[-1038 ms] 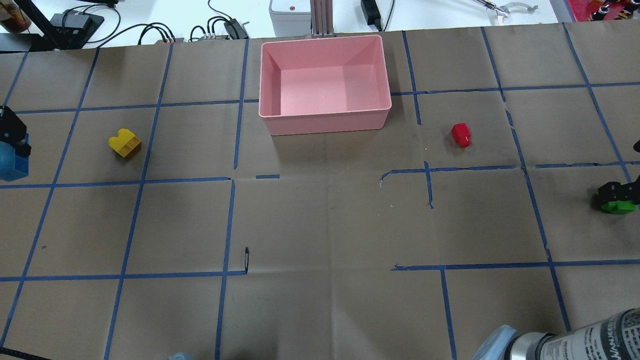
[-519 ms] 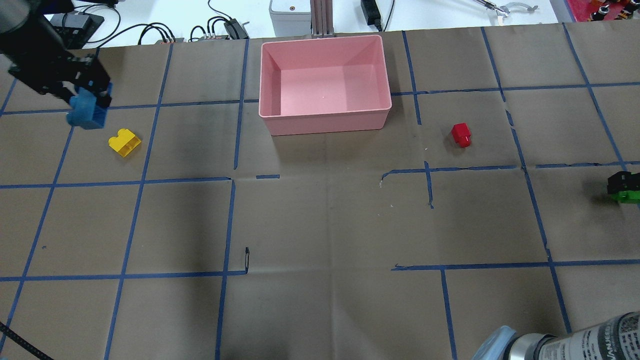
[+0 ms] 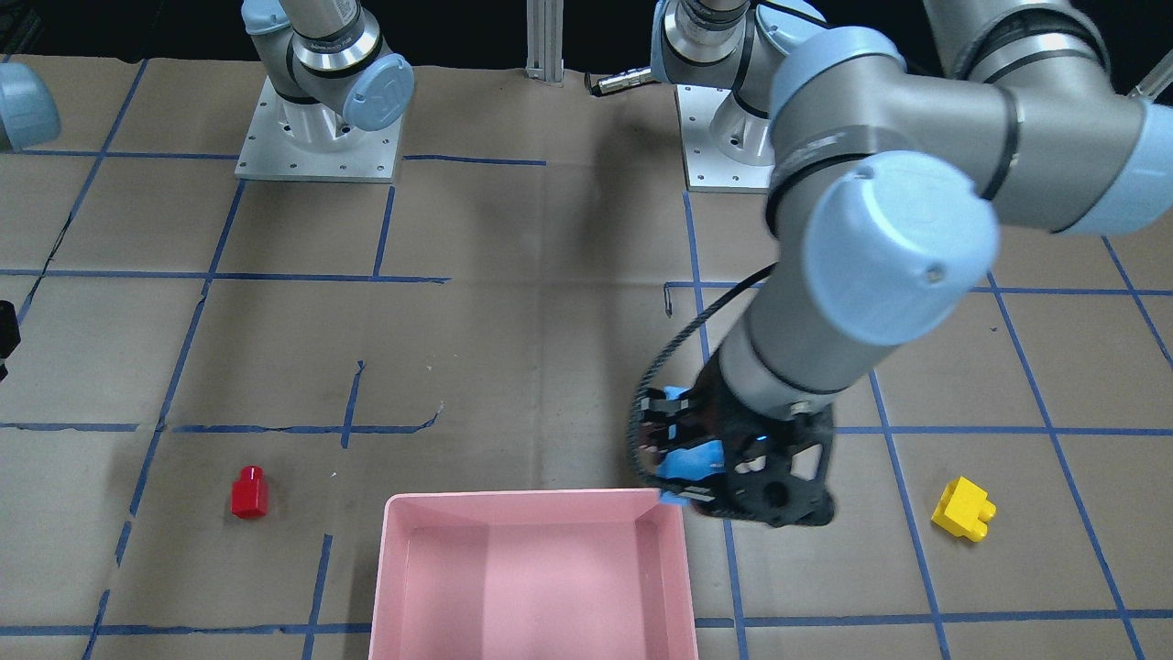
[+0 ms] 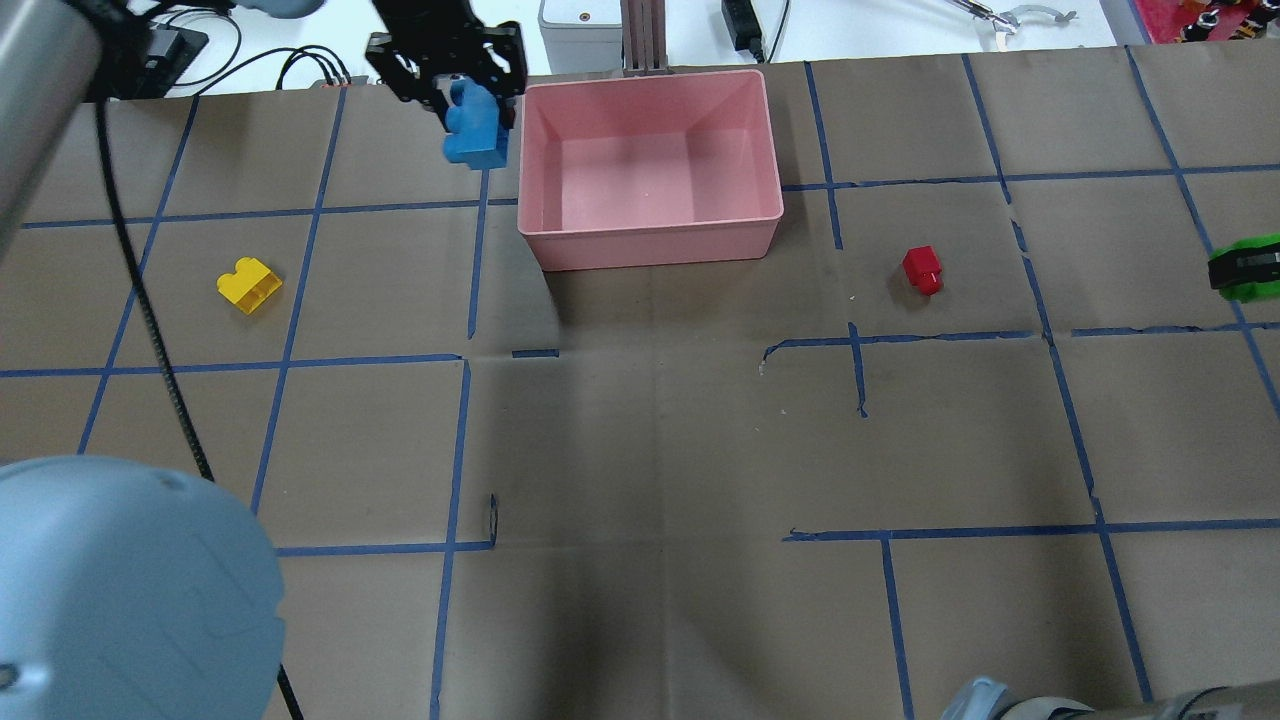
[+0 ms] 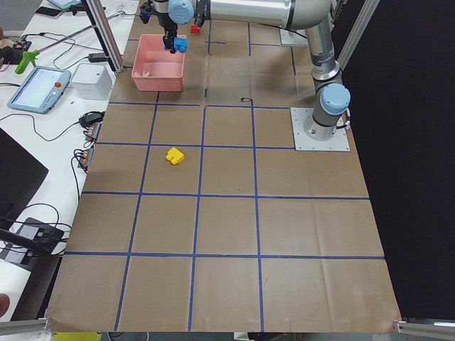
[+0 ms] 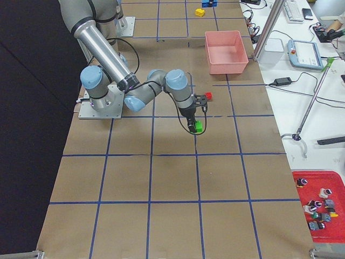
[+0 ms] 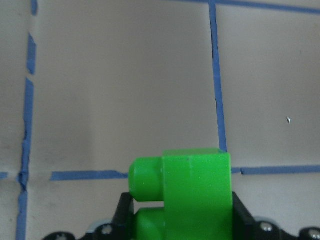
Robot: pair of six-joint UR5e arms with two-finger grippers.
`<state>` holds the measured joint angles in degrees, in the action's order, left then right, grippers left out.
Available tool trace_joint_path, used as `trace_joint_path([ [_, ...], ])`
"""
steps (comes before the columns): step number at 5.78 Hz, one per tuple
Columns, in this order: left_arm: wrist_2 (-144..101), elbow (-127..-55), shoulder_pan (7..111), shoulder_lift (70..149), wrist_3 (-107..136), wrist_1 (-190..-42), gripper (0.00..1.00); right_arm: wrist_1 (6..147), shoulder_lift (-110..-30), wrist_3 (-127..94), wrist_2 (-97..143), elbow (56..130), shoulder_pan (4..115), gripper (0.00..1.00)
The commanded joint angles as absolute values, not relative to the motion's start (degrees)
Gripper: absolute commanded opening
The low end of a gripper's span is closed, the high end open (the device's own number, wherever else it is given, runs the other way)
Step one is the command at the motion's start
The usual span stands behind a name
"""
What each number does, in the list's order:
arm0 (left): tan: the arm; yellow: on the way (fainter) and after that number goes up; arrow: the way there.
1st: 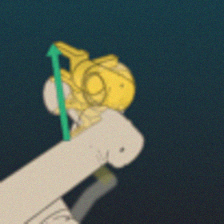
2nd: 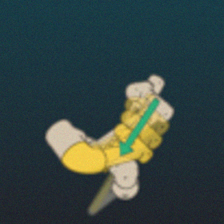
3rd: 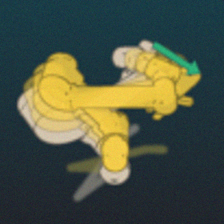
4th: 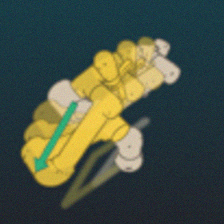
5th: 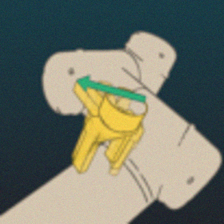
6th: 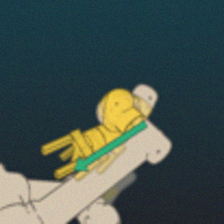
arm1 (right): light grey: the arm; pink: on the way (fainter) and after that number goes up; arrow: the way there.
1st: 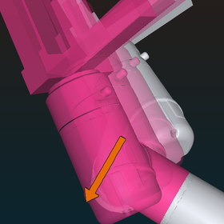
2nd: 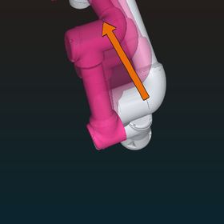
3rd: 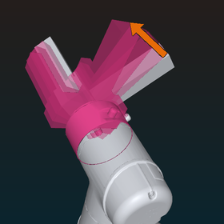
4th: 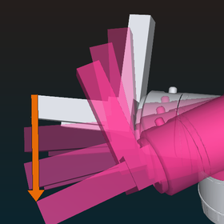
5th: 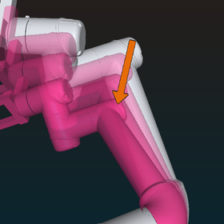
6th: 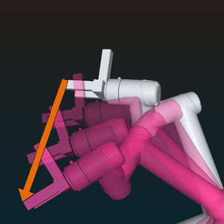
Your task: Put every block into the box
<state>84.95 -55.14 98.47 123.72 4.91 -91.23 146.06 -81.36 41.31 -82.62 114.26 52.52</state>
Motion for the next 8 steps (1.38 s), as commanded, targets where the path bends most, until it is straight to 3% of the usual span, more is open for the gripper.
trace_joint_path([
  [1, 85.2, -47.2, 103.4, 136.2, 11.2, -86.9, 0.18, 144.4, -82.5, 44.9, -73.6, 112.1, 59.8, 0.03],
  [2, 86.3, -48.3, 103.4, 138.4, 11.2, -84.0, 0.2, 144.1, -81.8, 45.3, -69.6, 112.1, 62.8, 0.04],
  [3, 90.7, -49.5, 103.4, 138.9, 11.2, -79.9, 0.48, 144.2, -80.9, 45.3, -64.8, 112.1, 65.9, 0.04],
  [4, 91.1, -52.1, 103.4, 138.5, 11.3, -74.1, 0.99, 144.5, -79.8, 45.3, -62.3, 112.0, 68.4, 0.04],
  [6, 91.4, -52.6, 102.8, 133.8, 11.3, -75.8, 1.0, 144.9, -79.8, 45.3, -62.0, 111.5, 69.9, 0.04],
  [8, 91.4, -53.6, 96.5, 121.9, 9.0, -90.5, 1.0, 144.3, -76.8, 44.3, -62.0, 105.0, 75.7, 0.05],
])
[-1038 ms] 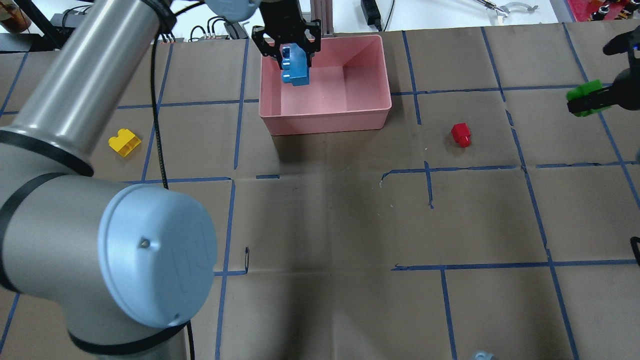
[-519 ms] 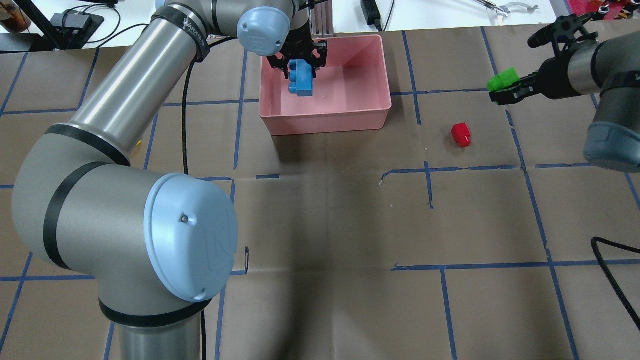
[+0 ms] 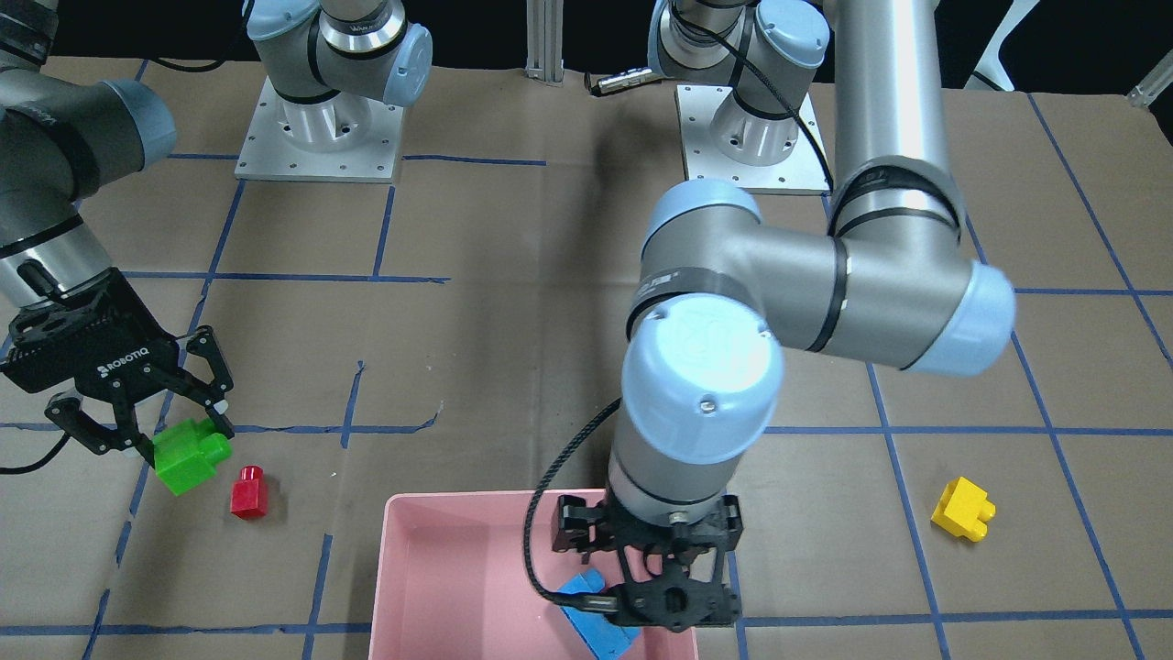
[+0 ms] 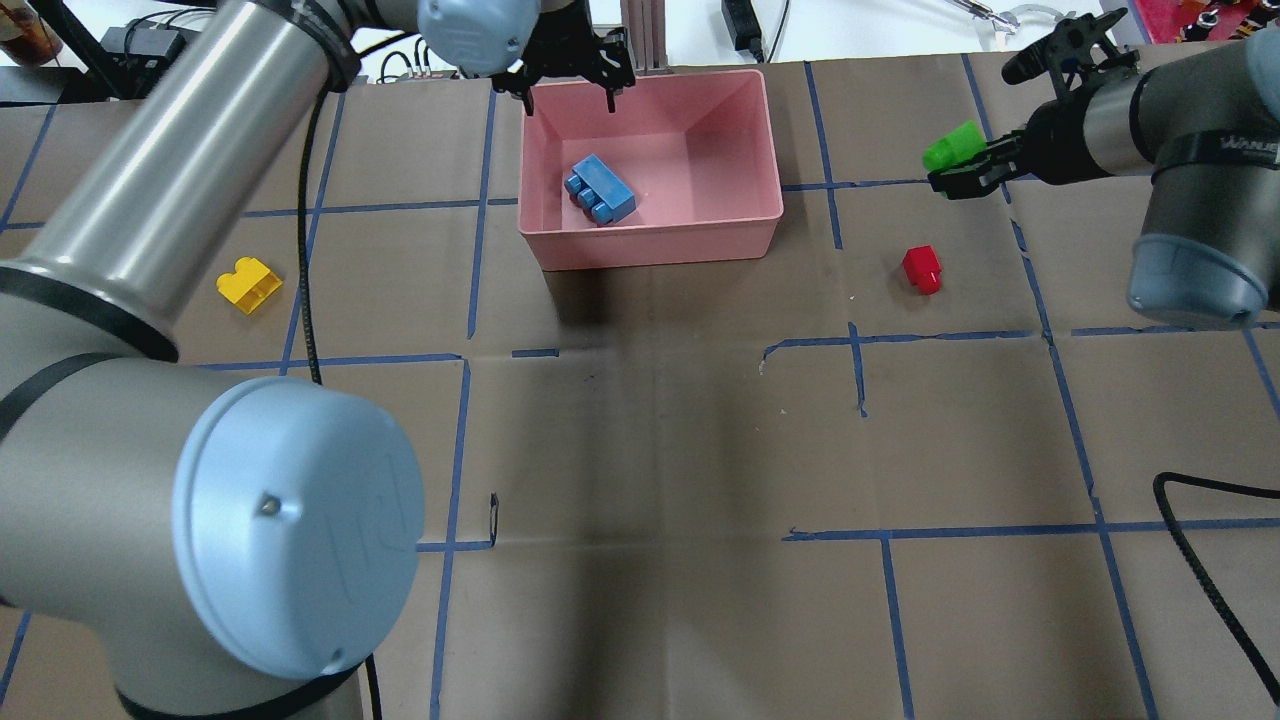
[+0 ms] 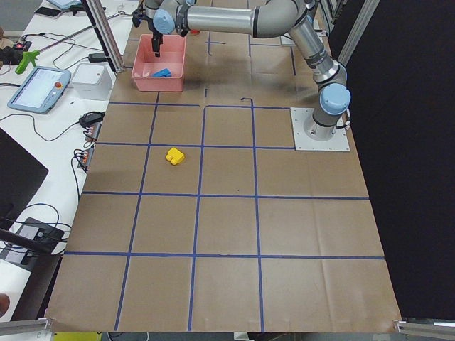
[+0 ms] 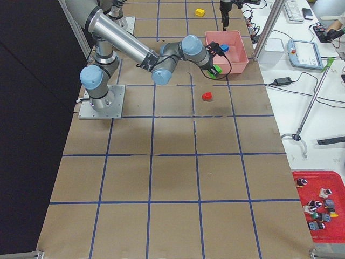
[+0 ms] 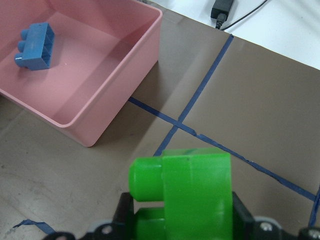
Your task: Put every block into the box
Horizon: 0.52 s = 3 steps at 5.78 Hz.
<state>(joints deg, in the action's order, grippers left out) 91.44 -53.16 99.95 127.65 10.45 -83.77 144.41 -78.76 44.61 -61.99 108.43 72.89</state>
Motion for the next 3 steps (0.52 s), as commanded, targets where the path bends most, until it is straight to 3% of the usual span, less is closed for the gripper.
trace_joint_path([
  [1, 91.5, -53.6, 93.4, 118.2, 4.2, -95.8, 1.0, 144.8, -72.6, 43.4, -62.1, 99.8, 82.1, 0.05],
  [3, 91.8, -56.5, 85.7, 113.8, -9.8, -98.7, 1.0, 144.8, -62.5, 36.9, -62.9, 88.8, 90.8, 0.05],
])
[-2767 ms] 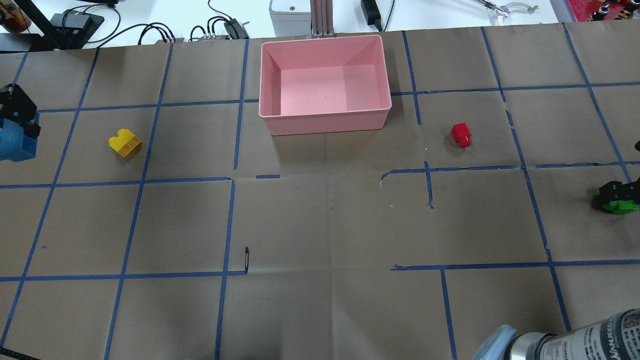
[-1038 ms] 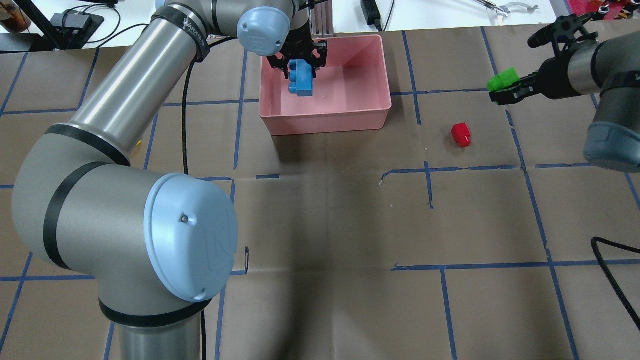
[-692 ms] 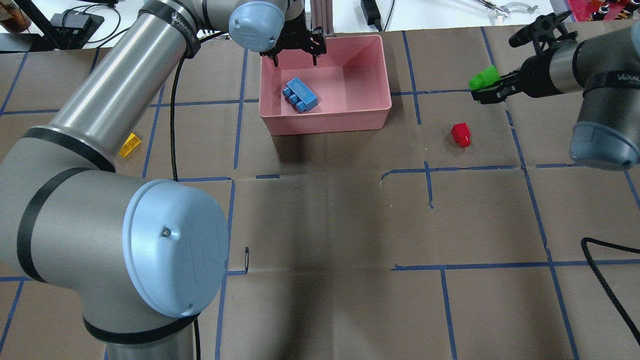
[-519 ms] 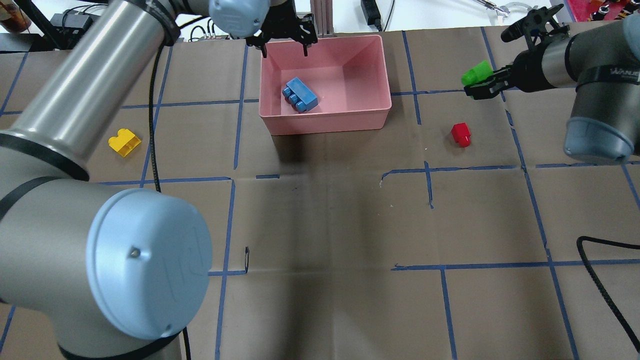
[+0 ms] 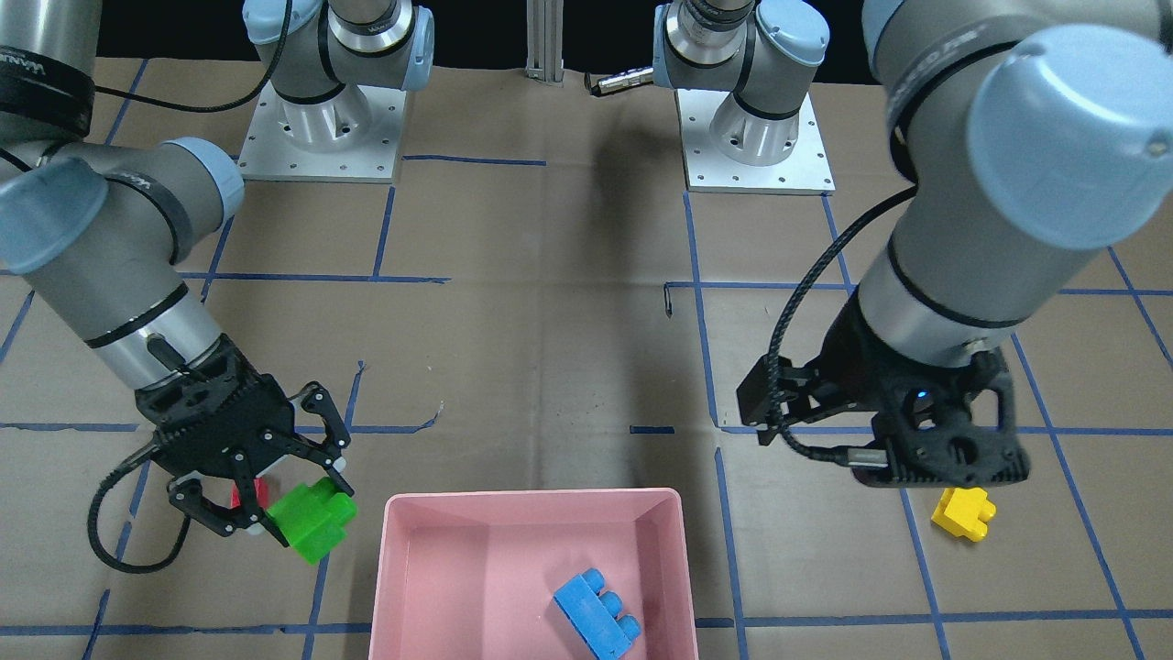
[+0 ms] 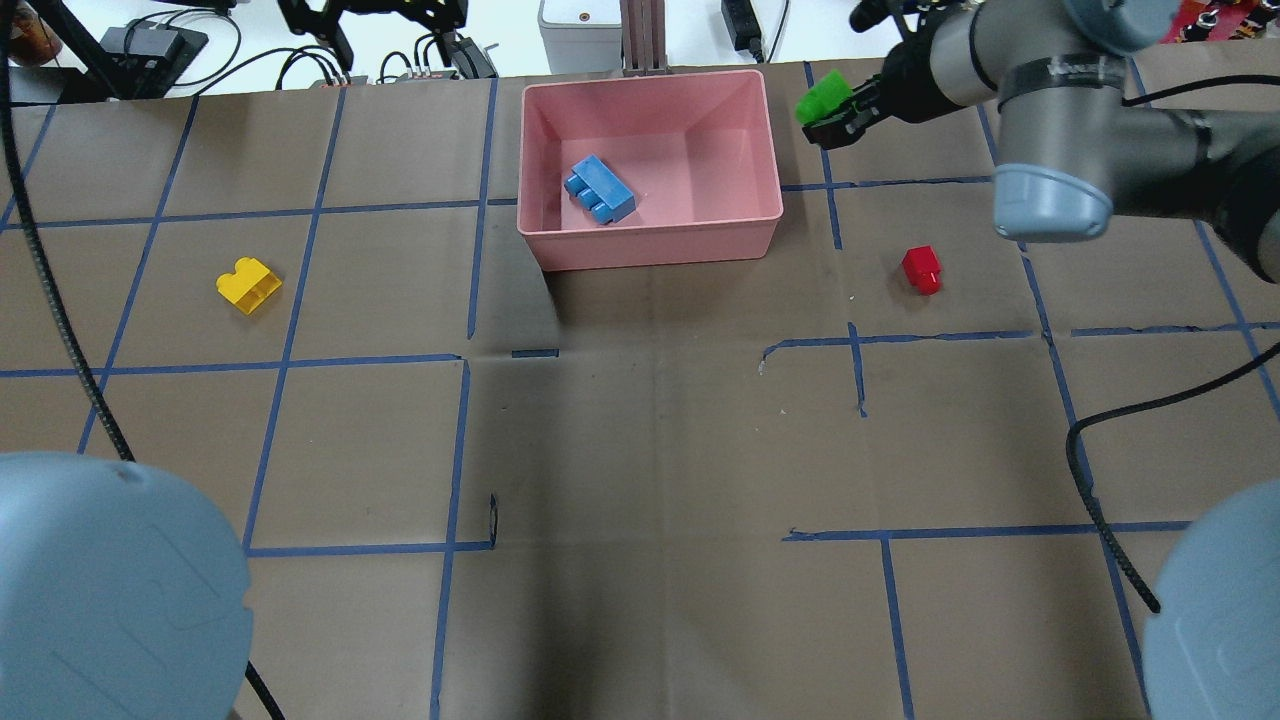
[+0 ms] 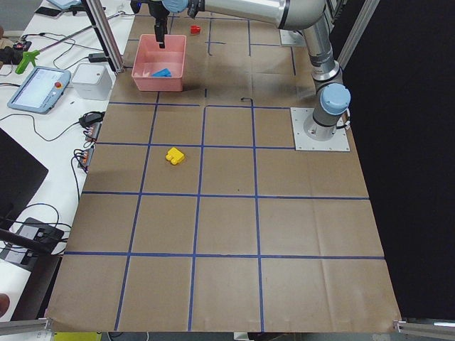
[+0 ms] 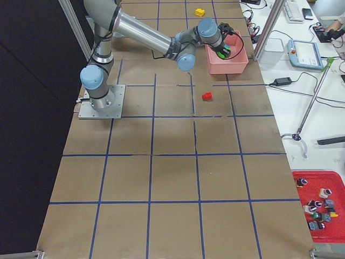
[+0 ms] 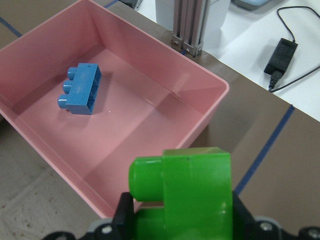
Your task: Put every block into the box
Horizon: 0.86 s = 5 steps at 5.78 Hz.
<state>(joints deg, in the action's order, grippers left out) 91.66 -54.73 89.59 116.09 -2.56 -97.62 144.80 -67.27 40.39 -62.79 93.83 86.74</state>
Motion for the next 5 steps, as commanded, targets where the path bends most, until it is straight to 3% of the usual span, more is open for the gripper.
trace_joint_path([
  [1, 91.6, -61.0, 79.4, 111.2, -19.9, -98.2, 1.0, 144.8, -58.5, 33.3, -62.8, 84.8, 93.5, 0.06],
  [2, 90.9, -65.2, 72.0, 109.6, -32.8, -97.0, 0.99, 145.5, -56.0, 31.2, -62.0, 81.6, 95.1, 0.15],
  [3, 90.9, -66.8, 66.8, 109.9, -45.2, -94.4, 0.99, 145.5, -55.0, 30.3, -62.0, 79.4, 96.0, 0.42],
  [4, 90.8, -66.9, 64.0, 111.3, -58.8, -92.8, 0.99, 145.6, -54.4, 30.6, -61.8, 78.6, 95.9, 0.9],
  [5, 90.7, -67.0, 64.1, 112.0, -63.7, -91.9, 0.99, 145.4, -54.4, 31.1, -62.3, 78.3, 95.9, 1.0],
])
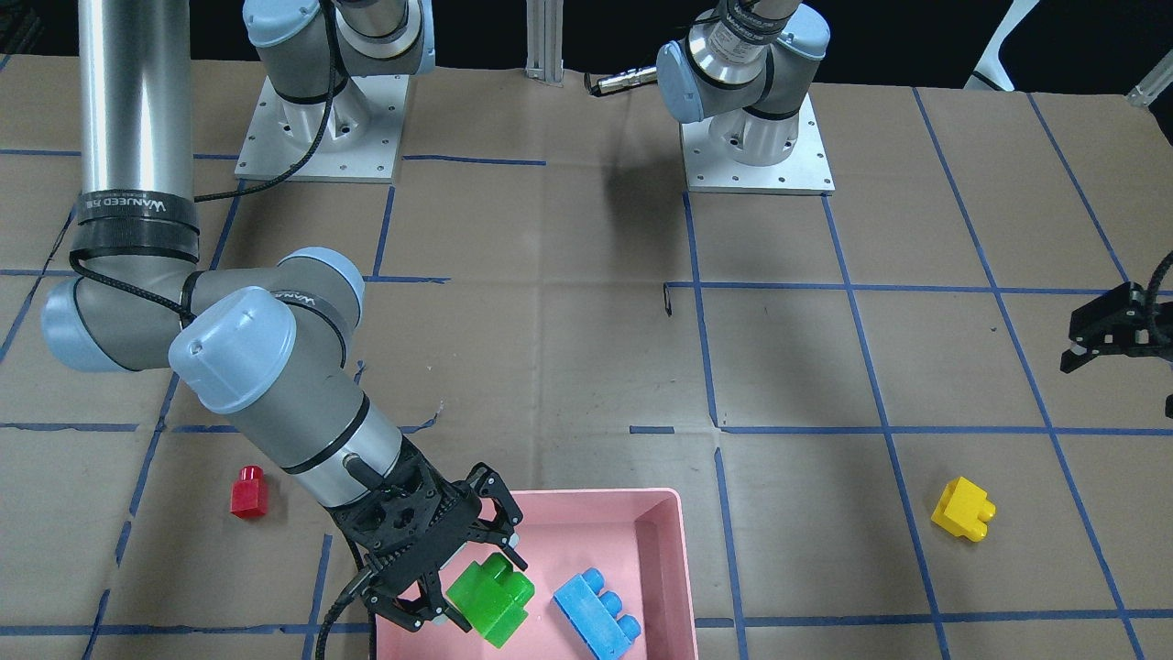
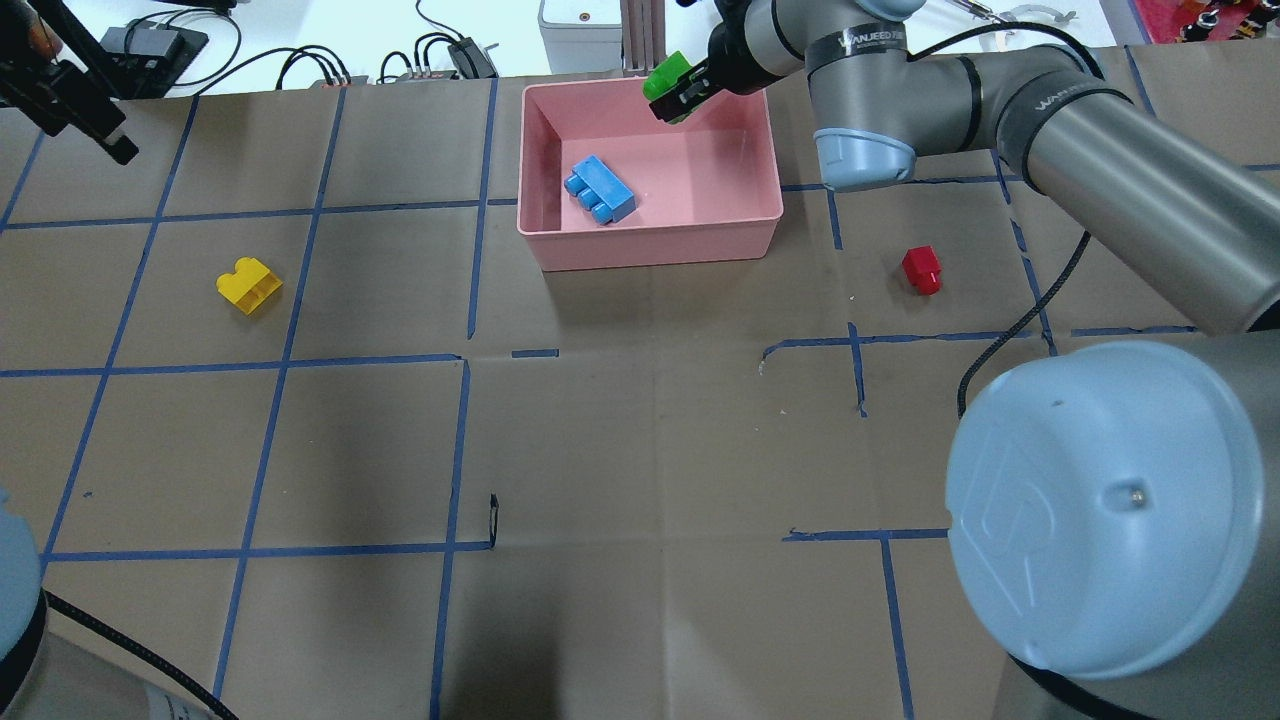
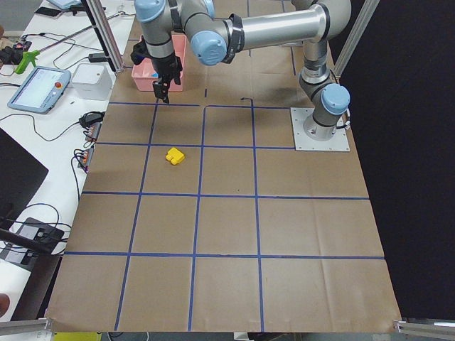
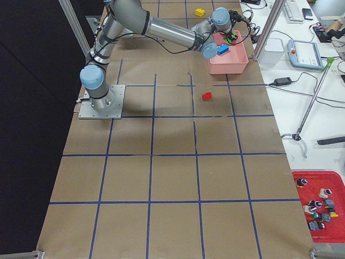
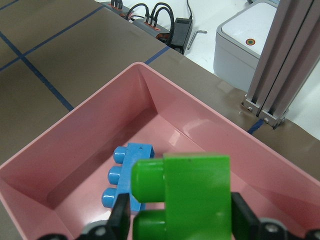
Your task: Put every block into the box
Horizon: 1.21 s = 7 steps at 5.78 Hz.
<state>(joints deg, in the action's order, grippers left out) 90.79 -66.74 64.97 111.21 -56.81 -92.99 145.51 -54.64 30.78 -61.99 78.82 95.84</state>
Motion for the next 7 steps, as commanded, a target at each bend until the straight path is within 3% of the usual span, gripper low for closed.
trace_joint_path([
  [1, 89.6, -67.5, 64.1, 114.0, -63.9, -90.3, 0.99, 145.4, -54.4, 31.2, -62.5, 78.3, 95.9, 1.0],
  [4, 88.9, -72.2, 64.2, 122.7, -63.2, -79.7, 0.99, 136.2, -60.6, 31.3, -64.8, 80.1, 87.7, 1.0],
  [5, 88.9, -77.4, 64.1, 123.4, -63.1, -72.1, 0.99, 125.6, -64.6, 30.9, -71.7, 80.9, 83.9, 1.0],
  [7, 88.9, -86.4, 64.0, 123.5, -63.0, -60.2, 0.99, 123.7, -65.7, 25.9, -88.6, 85.0, 82.8, 0.98],
])
